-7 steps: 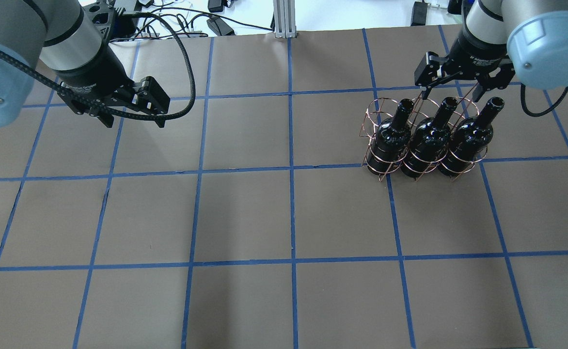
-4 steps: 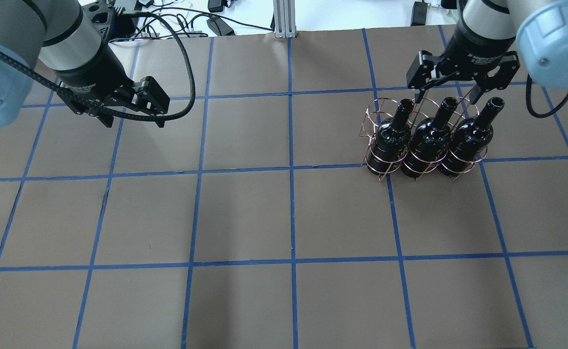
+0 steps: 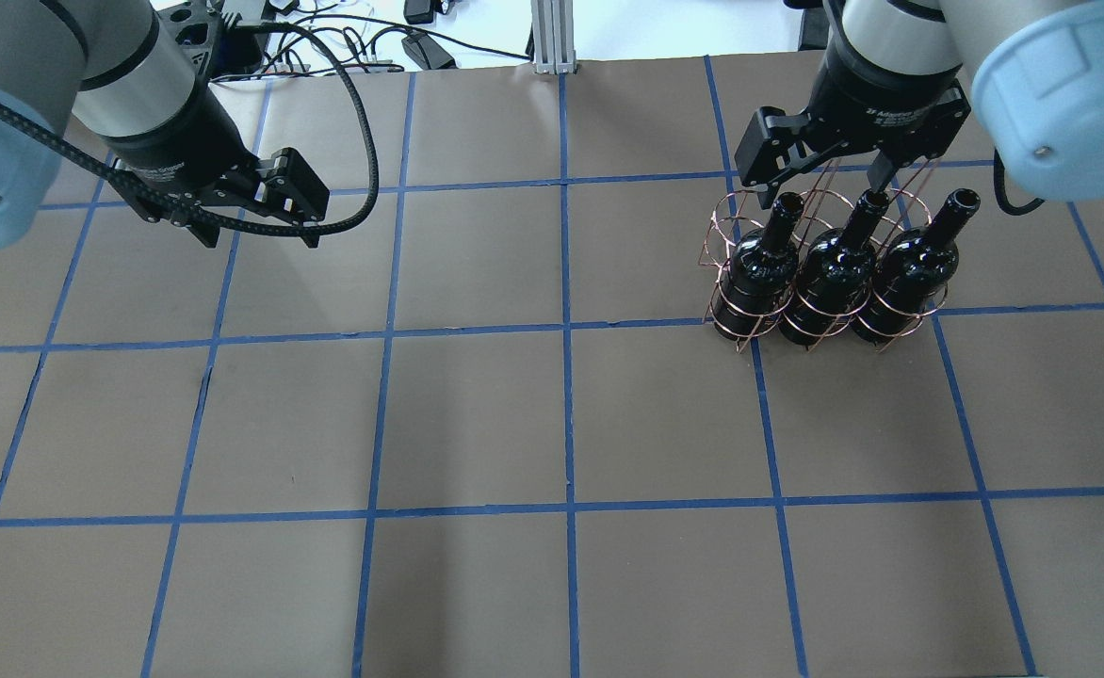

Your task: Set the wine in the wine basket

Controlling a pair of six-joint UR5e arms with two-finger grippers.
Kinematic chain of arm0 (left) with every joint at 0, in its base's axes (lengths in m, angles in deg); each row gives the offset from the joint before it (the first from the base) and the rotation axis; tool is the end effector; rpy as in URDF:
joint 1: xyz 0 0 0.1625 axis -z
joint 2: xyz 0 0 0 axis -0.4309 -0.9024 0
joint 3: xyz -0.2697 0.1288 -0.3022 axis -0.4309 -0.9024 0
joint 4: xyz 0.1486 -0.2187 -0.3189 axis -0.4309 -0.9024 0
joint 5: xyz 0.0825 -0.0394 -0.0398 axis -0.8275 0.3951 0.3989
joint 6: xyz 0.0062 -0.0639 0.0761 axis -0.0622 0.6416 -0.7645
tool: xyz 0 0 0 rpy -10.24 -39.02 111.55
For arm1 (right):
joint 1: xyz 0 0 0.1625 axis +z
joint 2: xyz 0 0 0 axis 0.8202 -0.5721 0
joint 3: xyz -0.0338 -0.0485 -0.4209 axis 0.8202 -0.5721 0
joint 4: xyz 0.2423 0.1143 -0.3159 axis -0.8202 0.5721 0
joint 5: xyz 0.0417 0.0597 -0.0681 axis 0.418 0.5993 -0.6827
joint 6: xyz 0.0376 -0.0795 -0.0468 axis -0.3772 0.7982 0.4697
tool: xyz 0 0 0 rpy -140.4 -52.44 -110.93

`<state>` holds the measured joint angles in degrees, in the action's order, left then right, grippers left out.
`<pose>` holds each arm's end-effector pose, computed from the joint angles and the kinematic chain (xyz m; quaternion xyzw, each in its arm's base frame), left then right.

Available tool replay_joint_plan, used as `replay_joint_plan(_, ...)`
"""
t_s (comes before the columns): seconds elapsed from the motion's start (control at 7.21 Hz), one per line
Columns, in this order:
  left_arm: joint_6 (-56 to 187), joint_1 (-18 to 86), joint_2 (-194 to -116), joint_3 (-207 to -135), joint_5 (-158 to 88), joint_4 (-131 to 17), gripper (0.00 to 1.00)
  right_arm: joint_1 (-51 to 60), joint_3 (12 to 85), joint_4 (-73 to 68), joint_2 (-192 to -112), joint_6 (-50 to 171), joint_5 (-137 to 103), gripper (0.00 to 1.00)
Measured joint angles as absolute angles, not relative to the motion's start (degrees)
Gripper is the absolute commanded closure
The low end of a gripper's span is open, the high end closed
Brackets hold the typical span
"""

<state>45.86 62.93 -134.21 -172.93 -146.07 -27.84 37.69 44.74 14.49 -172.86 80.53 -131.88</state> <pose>-0.1209 -0.4896 0.4800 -0.0280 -0.9995 0.0134 0.0029 0.1541 -0.4878 0.5105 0.0563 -0.9971 0.0493 0.0168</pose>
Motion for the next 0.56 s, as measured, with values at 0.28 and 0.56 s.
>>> replay_joint_plan(0.28,45.9,62.9,-134.2,-172.9,-146.1,-27.8,0.0,35.6,43.9,13.5,-173.1,83.3,-131.5,0.0)
replay_joint_plan(0.56,45.9,62.9,-134.2,-172.9,-146.1,-27.9,0.0,34.9,43.5,12.1,-173.6,82.9,-131.7,0.0)
